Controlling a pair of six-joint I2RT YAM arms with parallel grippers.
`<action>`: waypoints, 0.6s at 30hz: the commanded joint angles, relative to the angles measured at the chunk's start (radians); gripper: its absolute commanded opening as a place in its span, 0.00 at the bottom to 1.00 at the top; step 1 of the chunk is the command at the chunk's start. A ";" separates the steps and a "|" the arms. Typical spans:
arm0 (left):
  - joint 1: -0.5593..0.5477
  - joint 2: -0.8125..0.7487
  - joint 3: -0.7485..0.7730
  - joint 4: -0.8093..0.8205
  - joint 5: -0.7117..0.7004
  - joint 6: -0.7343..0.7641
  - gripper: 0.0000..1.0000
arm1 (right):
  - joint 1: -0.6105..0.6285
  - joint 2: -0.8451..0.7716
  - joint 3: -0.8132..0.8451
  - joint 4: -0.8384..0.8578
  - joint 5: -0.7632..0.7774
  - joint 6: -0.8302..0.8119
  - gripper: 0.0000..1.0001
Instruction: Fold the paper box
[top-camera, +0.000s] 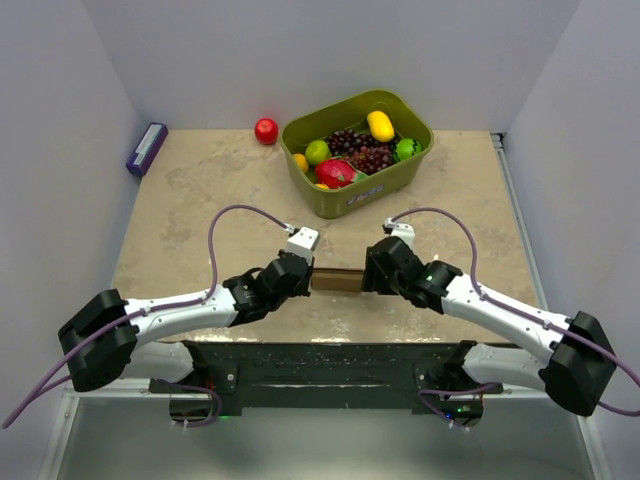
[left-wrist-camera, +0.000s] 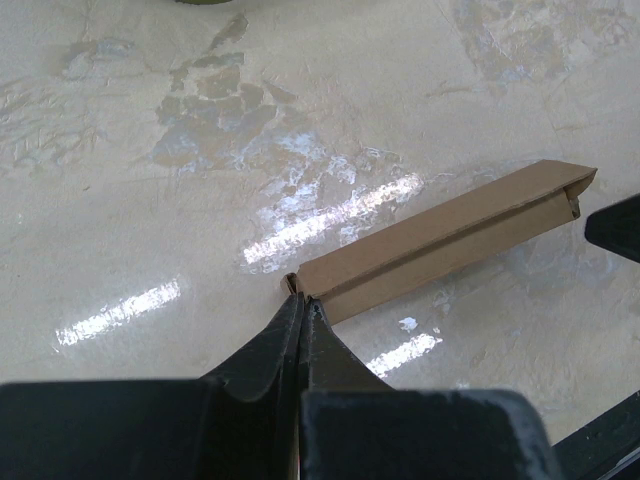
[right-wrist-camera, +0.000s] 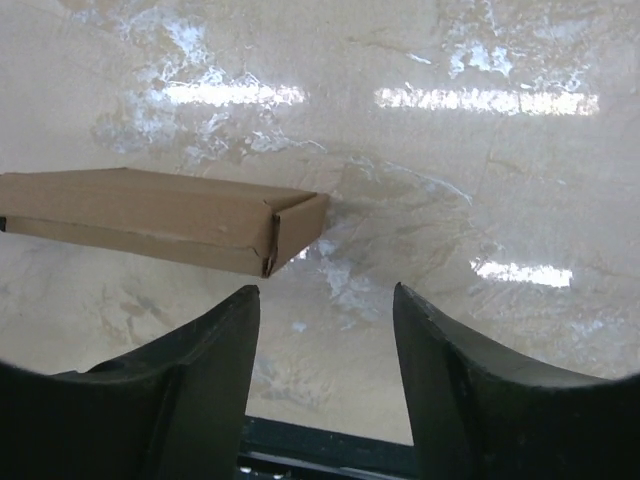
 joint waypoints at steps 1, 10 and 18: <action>-0.009 0.029 -0.002 -0.095 0.011 -0.008 0.00 | -0.003 -0.060 0.065 -0.056 -0.011 0.010 0.64; -0.010 0.032 -0.002 -0.096 0.011 -0.007 0.00 | -0.019 -0.128 -0.007 0.163 -0.017 0.139 0.78; -0.012 0.033 -0.002 -0.093 0.007 -0.005 0.00 | -0.028 -0.082 -0.044 0.243 -0.011 0.205 0.77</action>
